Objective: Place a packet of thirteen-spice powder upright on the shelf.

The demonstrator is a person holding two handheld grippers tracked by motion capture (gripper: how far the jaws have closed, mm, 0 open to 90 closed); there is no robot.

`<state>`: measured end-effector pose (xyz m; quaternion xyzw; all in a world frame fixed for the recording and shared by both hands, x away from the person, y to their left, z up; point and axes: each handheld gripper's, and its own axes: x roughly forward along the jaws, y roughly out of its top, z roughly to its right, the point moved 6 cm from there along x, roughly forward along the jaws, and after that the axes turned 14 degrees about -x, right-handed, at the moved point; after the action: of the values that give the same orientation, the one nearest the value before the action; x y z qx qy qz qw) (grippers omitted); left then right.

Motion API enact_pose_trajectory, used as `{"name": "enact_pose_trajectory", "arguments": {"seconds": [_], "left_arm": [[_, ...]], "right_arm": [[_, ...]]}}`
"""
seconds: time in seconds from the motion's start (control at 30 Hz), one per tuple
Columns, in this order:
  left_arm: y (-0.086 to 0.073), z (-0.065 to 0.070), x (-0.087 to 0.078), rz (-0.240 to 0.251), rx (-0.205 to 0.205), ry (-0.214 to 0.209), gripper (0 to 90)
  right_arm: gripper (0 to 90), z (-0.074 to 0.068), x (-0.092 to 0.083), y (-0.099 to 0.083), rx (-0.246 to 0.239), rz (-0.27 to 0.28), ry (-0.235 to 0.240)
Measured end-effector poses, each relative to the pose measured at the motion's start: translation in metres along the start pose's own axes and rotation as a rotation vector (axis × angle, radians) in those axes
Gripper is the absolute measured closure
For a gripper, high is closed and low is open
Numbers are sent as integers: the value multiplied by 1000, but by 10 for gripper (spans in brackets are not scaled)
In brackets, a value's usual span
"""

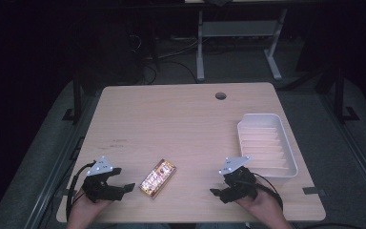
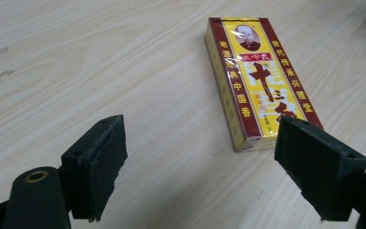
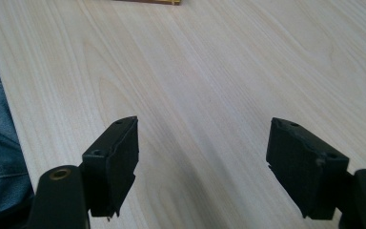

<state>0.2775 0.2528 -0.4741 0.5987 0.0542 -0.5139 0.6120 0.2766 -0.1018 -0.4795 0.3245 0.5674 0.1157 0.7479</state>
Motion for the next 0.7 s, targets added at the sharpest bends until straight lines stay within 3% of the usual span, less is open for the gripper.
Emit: {"name": "enact_pose_trajectory", "arguments": {"seconds": [0.43,0.7], "left_arm": [[3,24,15,-25,32,-30,177],[5,35,27,-39,49,-27,176]], "right_arm": [[257,0,1,0,2,-2,-2],[257,0,2,1,0,-4,-4]]}}
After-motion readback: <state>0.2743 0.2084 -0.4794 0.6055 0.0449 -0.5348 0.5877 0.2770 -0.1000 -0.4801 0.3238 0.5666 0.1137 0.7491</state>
